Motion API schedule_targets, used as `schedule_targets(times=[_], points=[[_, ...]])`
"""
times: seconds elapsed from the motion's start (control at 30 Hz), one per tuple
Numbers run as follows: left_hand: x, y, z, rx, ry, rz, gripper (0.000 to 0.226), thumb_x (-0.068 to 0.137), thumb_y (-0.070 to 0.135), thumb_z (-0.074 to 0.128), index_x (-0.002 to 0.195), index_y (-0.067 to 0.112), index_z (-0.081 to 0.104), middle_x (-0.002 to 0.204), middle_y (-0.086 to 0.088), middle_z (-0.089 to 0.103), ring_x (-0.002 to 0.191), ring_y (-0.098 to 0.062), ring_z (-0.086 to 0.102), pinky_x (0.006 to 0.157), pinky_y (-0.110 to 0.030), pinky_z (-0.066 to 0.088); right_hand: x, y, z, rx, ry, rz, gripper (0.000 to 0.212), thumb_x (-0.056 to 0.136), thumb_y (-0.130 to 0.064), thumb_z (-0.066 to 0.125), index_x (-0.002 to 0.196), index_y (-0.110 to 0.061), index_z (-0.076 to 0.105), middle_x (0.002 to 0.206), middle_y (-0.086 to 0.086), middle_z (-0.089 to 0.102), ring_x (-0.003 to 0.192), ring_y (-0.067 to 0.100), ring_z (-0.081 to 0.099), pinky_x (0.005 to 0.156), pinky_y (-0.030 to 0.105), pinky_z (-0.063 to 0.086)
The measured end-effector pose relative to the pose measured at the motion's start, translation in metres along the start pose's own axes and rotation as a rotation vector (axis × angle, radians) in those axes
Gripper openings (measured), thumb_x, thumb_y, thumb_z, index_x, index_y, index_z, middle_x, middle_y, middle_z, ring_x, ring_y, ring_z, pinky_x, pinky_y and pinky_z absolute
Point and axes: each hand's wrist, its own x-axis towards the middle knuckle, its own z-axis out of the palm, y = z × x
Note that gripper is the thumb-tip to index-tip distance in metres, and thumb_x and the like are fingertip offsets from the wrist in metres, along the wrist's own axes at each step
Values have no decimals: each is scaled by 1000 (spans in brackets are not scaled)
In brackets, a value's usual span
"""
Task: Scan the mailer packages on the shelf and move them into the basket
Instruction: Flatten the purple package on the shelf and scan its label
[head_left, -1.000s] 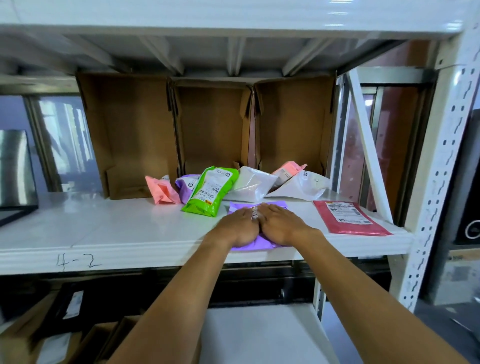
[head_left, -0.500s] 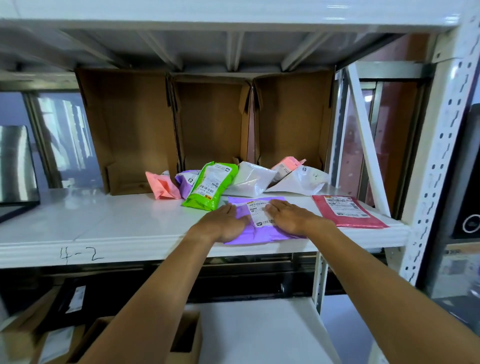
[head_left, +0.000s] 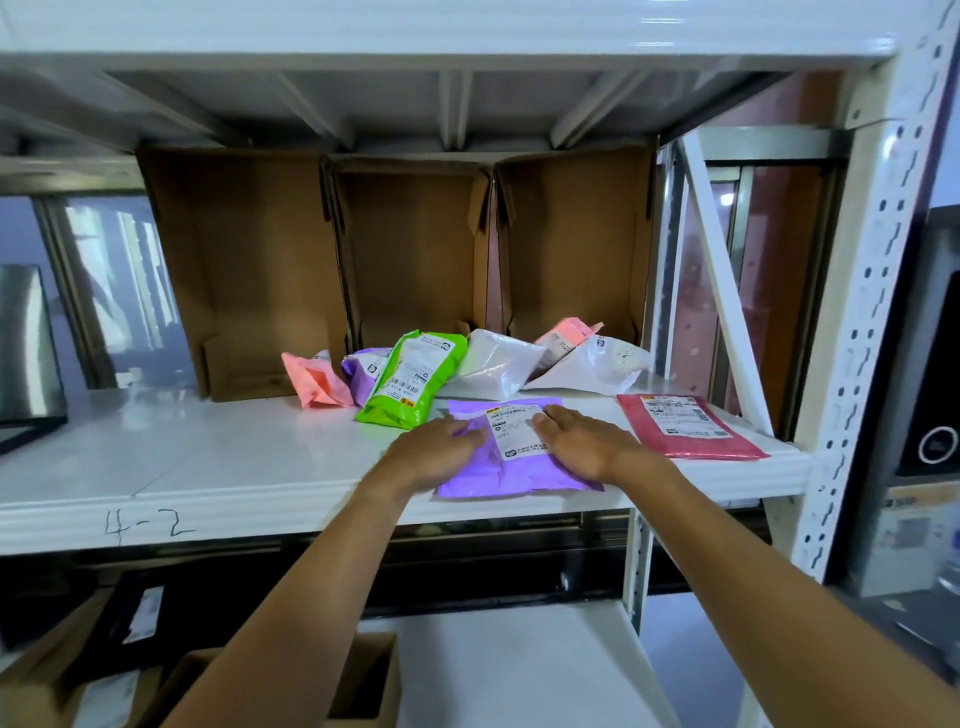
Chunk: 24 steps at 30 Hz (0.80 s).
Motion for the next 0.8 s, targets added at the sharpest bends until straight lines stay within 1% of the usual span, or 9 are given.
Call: schedule_targets(times=[0.07,0.13,0.2,0.33,0.4,0.5,0.63,0.73,0.8], points=[[0,-2,0,-119,24,39,57,92,62,49,145,39,49,160,9,34,145,-16,34,118,-36,28,-4,0,2,-31,59,-47,62,104,-56,12,157,-25,19,165,2,18,148,25,26,116,43,26],[-2,-1,0,-121,9,113,52,94,56,51,145,46,46,161,14,27,149,-12,24,121,-36,21,-8,-2,1,-95,120,-145,58,107,-48,16,159,-24,12,167,-1,9,152,19,14,121,38,18],[-6,2,0,-17,-20,156,47,99,49,47,146,49,42,162,15,24,151,-11,18,120,-32,19,-8,-7,0,-120,116,-192,55,107,-39,25,159,-24,14,165,1,18,149,22,23,118,39,25],[-6,9,0,111,19,132,38,101,50,43,137,44,56,152,3,47,136,-26,43,107,-32,39,-1,-13,2,-77,51,-135,48,106,-33,35,153,-25,33,155,5,40,132,29,46,105,40,40],[-1,16,-1,180,84,178,35,100,50,42,115,37,71,131,-2,64,117,-29,55,89,-32,47,0,-15,3,-34,51,-103,44,106,-36,30,147,-23,40,152,5,44,129,29,48,104,40,40],[8,27,0,312,256,237,43,98,53,45,92,25,78,100,-7,72,98,-30,60,70,-31,40,5,-24,4,-33,35,-70,43,105,-44,26,131,-18,48,140,7,49,117,27,53,98,44,43],[22,27,13,451,434,221,50,95,59,48,94,19,78,95,-9,74,97,-31,64,76,-34,44,8,-38,9,-168,100,-68,47,103,-43,31,137,-12,42,143,9,43,129,30,43,105,47,37],[27,19,20,386,430,266,42,96,53,50,103,20,76,103,-10,73,102,-32,63,84,-36,47,10,-37,12,-186,120,-89,51,102,-41,31,141,-10,39,147,12,39,133,31,39,109,45,33],[28,16,20,272,355,315,35,100,42,49,123,25,69,119,-10,70,112,-33,59,93,-37,47,12,-35,12,-164,73,-126,52,103,-40,31,147,-13,37,153,10,34,138,30,35,112,43,31]])
